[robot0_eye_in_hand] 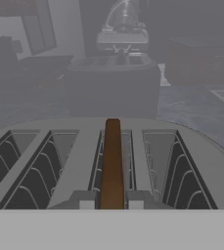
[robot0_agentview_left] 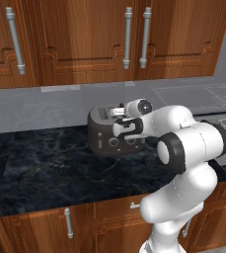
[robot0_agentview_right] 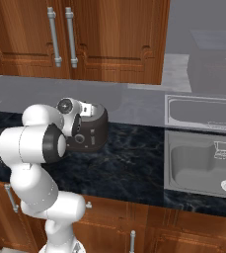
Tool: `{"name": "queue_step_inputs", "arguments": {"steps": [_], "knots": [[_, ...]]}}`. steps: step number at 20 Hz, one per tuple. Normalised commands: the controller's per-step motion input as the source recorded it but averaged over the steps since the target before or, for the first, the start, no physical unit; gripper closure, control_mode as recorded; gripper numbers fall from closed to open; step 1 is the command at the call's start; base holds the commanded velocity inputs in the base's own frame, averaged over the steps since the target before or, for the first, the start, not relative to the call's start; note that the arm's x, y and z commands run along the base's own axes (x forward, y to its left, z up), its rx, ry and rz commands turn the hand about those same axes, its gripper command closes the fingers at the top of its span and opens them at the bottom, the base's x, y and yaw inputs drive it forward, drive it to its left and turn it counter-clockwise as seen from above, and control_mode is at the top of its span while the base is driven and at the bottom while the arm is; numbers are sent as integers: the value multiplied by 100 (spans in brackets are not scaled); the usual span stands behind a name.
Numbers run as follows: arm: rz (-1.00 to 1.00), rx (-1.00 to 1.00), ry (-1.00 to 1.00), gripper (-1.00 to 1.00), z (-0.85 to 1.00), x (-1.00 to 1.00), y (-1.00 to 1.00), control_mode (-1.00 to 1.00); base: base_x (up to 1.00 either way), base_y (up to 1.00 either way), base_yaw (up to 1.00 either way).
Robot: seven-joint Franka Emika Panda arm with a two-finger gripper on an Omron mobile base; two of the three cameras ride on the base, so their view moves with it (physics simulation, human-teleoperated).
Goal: Start the toaster. Once the lever pops up, take the bread to the plate on the dining counter.
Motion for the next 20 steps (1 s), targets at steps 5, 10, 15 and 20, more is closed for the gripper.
{"name": "queue_step_inputs", "arguments": {"steps": [5, 10, 15, 20], "knots": [[0, 0, 0, 100, 0, 0, 0, -100, 0, 0, 0], [0, 0, 0, 100, 0, 0, 0, -100, 0, 0, 0], [0, 0, 0, 100, 0, 0, 0, -100, 0, 0, 0], [0, 0, 0, 100, 0, 0, 0, -100, 0, 0, 0]]}}
